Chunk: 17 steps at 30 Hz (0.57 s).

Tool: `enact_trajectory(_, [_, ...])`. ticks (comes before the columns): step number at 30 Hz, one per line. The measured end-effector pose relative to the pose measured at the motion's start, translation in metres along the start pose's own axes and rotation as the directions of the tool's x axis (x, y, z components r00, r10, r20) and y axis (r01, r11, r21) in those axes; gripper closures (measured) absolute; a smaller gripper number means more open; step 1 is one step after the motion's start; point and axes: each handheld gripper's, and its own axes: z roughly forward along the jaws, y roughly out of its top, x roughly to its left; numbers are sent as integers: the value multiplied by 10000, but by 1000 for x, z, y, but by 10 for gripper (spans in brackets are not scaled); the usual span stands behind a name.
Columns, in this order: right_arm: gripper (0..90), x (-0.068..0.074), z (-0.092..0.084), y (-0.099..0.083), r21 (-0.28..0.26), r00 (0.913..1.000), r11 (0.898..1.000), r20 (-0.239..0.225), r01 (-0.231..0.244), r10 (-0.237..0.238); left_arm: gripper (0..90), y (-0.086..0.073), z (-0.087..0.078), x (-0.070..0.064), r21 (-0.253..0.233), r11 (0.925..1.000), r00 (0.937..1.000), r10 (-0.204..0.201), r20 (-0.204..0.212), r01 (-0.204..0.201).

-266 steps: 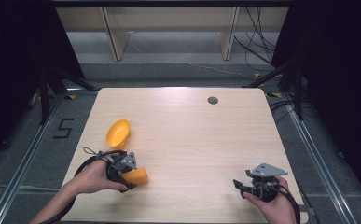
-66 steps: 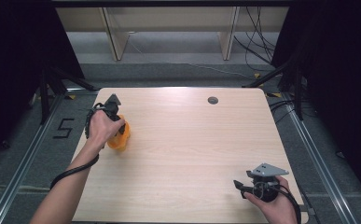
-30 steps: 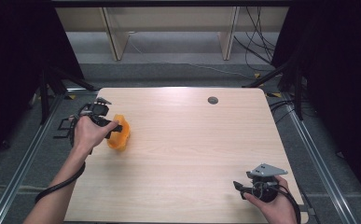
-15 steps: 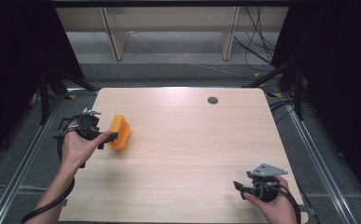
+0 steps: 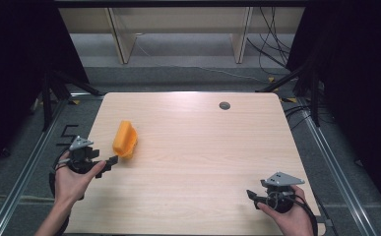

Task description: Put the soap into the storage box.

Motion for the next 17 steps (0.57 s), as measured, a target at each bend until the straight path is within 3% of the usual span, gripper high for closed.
enact_trajectory(2, [365,1,-1,1,56,9998,9998,-36,-176,176,210,-12,-2,0,-219,9996,9998,-161,129,164])
enact_trajectory(5, [365,2,-1,1,145,9994,9994,-129,-330,332,211,-36,-4,-2,-715,9966,9992,-410,-12,408])
enact_trajectory(8, [365,-1,1,1,-60,9996,9998,-194,211,-213,223,-57,-3,-5,-722,9963,9988,-484,-117,474])
enact_trajectory(9, [366,0,0,1,44,9997,10000,-229,50,-49,224,-63,-2,-7,-584,9968,9985,-545,-108,538])
enact_trajectory(11, [366,0,-1,1,-23,9999,9999,-45,115,-115,225,-67,-1,-9,-538,9965,9978,-625,237,637])
enact_trajectory(13, [366,-1,-1,1,-69,9999,9999,-45,99,-100,226,-65,0,-10,-790,9952,9981,-549,275,569])
enact_trajectory(14, [367,0,0,1,-60,9996,10000,-277,-6,5,231,-64,0,-9,-876,9948,9984,-500,251,521])
enact_trajectory(16, [367,-3,0,1,-216,9997,9994,25,256,-255,246,-64,2,-8,-943,9940,9981,-528,324,556])
enact_trajectory(17, [368,-3,1,1,-207,9998,9998,-169,72,-75,257,-65,3,-7,-1011,9932,9976,-540,438,582])
